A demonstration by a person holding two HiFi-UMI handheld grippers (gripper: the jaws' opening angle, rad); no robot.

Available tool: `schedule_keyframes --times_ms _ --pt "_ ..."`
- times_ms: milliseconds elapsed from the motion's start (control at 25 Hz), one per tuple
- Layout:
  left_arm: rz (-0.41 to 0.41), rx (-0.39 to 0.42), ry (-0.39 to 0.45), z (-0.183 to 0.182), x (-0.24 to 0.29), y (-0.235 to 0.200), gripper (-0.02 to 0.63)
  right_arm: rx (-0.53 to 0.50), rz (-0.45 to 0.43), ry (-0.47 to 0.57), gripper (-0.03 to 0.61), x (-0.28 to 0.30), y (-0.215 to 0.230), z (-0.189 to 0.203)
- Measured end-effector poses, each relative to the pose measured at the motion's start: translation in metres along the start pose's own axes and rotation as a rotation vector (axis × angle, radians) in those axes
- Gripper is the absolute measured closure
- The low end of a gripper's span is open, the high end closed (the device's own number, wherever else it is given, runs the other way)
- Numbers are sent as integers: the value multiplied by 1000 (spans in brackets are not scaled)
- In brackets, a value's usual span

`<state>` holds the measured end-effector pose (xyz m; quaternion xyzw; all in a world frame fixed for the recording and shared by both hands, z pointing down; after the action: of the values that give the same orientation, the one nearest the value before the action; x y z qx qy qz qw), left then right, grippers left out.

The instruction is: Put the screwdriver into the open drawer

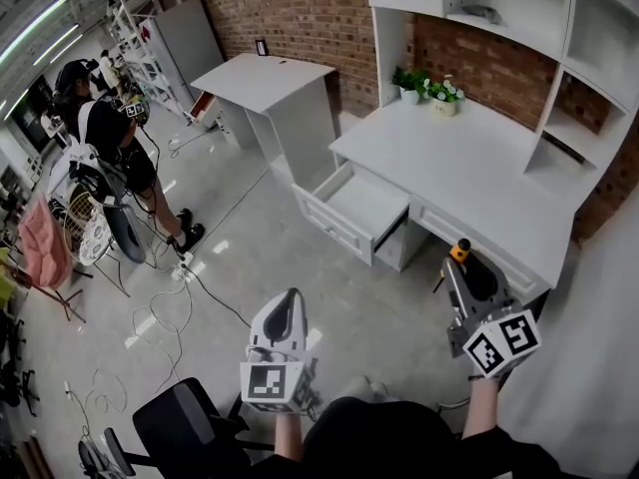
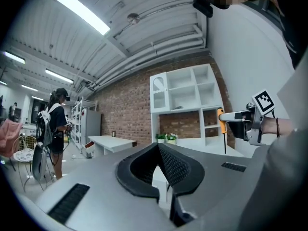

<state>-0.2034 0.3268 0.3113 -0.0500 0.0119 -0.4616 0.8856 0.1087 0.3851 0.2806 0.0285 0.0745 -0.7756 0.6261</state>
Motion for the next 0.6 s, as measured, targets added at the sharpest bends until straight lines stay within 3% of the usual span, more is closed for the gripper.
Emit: schedule_keyframes --times_ms 600 --pt "-17 4 -35 4 50 -24 605 30 -37 -13 469 59 22 18"
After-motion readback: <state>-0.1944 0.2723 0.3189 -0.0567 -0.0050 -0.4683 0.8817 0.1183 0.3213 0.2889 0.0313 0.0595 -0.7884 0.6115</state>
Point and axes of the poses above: the fingertips, and each gripper's own axes: x forward along the fingers, y to its right, z out of its underside, the point moved 7 cm from there along -x, backward along the fingers, and after that the axes turned 10 degrees about -x, right-handed, at the moved point
